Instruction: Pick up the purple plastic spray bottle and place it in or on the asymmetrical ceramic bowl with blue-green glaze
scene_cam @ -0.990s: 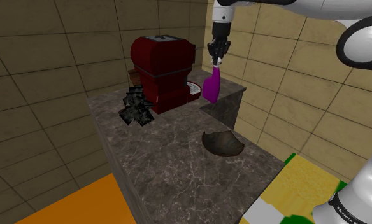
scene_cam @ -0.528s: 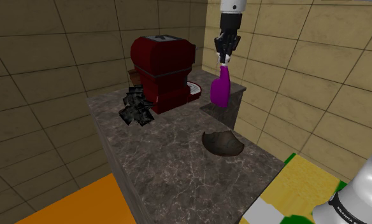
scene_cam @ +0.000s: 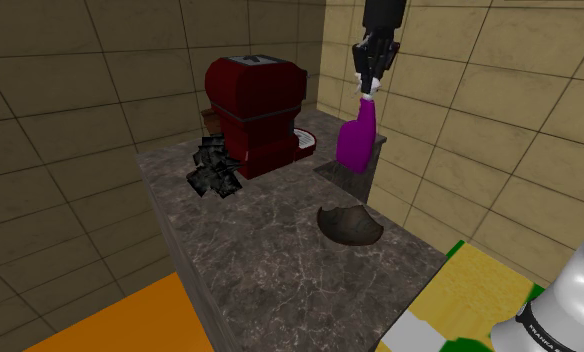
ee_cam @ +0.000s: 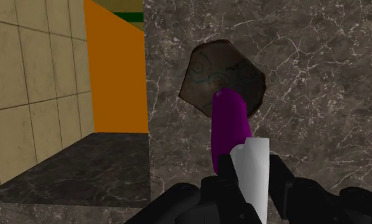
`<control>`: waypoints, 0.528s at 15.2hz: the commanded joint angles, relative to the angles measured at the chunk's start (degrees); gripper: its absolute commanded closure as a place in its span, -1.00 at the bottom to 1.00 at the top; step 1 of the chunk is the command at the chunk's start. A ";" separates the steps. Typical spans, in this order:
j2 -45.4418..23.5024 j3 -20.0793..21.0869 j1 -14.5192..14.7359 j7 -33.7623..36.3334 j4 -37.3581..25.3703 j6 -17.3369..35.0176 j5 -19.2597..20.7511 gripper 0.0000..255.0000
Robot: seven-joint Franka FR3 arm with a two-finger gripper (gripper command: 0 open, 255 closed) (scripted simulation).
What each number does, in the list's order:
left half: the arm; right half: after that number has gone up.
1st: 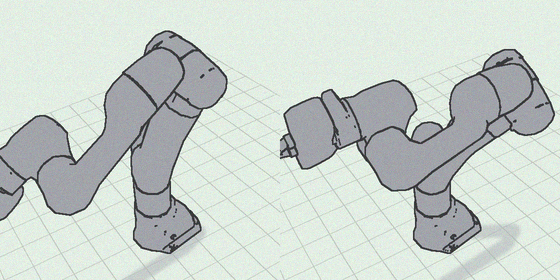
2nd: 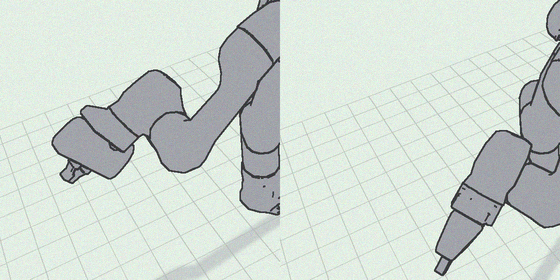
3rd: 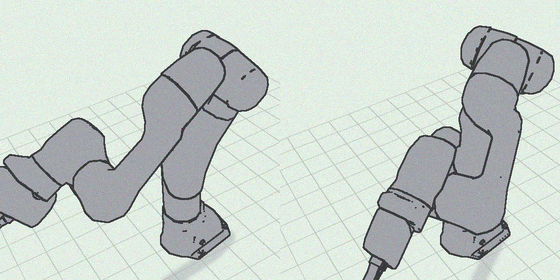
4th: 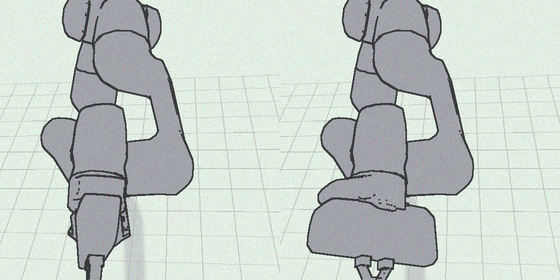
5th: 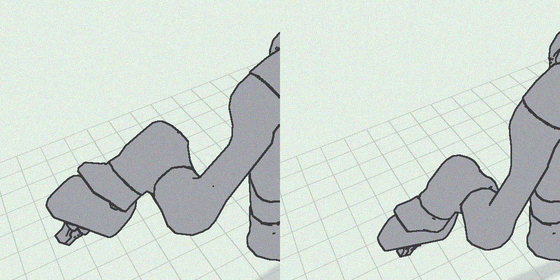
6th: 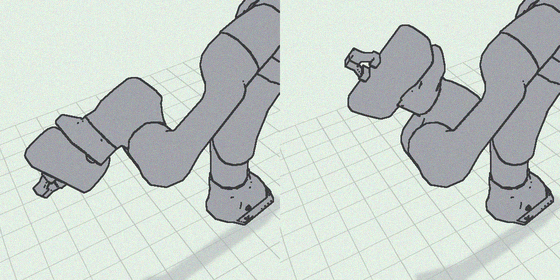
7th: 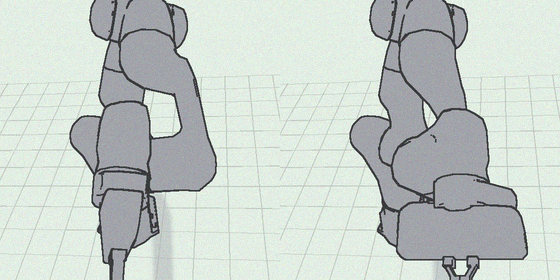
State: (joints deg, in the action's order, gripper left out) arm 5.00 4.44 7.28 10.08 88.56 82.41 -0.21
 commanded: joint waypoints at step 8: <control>6.12 0.96 0.85 1.81 9.76 3.64 -0.65 1.00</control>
State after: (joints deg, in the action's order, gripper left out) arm 10.70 5.47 8.17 12.00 97.09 85.20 -0.85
